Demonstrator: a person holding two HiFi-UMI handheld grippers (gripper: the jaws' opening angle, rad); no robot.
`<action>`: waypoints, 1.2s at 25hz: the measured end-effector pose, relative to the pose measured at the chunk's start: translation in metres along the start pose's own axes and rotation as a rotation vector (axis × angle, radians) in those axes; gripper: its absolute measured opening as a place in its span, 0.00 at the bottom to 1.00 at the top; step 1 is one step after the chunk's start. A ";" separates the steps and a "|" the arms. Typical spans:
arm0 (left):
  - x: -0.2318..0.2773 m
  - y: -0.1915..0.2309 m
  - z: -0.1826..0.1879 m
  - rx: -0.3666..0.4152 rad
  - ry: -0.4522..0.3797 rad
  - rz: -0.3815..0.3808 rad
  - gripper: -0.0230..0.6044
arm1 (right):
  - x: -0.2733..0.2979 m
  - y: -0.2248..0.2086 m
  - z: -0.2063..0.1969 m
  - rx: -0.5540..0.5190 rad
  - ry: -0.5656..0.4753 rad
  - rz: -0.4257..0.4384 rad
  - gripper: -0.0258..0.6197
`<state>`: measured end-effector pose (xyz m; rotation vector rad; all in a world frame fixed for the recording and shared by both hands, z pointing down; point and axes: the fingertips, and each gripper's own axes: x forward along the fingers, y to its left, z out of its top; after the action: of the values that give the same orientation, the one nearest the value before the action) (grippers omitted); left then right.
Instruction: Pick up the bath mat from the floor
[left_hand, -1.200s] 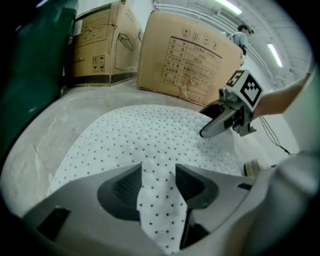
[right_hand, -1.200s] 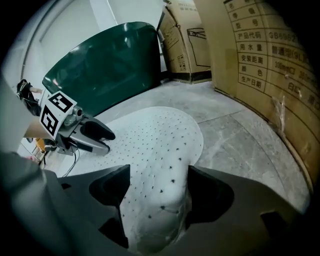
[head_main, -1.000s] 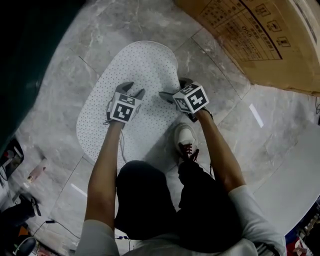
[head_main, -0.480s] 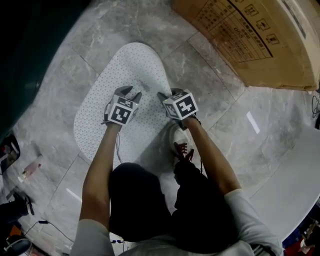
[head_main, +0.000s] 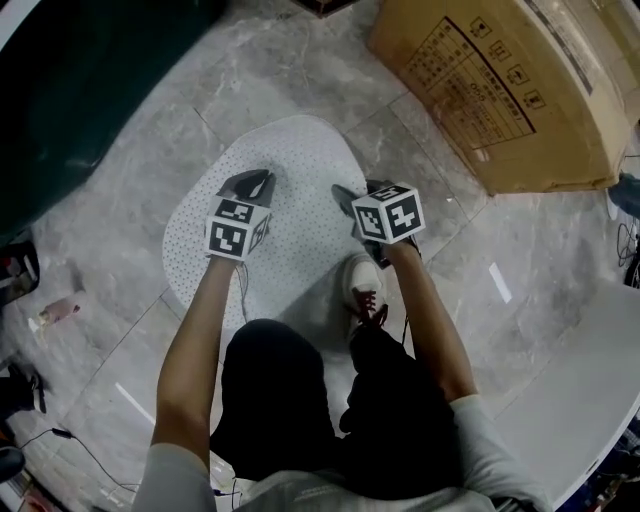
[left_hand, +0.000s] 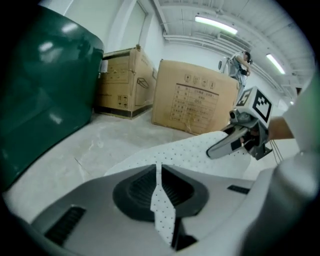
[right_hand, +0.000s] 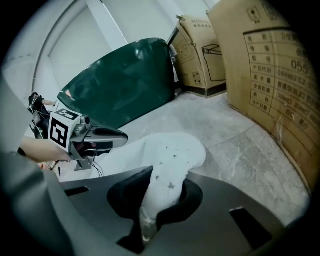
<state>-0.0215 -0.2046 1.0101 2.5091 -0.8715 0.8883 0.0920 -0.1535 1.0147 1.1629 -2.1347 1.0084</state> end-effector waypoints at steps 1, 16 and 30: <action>-0.008 0.002 0.006 -0.006 -0.018 0.008 0.10 | -0.006 0.004 0.009 -0.011 -0.012 -0.006 0.10; -0.151 0.039 0.140 -0.056 -0.042 0.170 0.07 | -0.122 0.056 0.151 -0.123 -0.053 0.003 0.10; -0.330 0.014 0.341 -0.145 -0.075 0.284 0.07 | -0.316 0.133 0.304 -0.264 0.016 0.027 0.10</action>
<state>-0.0809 -0.2387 0.5405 2.3433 -1.2926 0.7851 0.1145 -0.1956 0.5587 0.9975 -2.1965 0.7171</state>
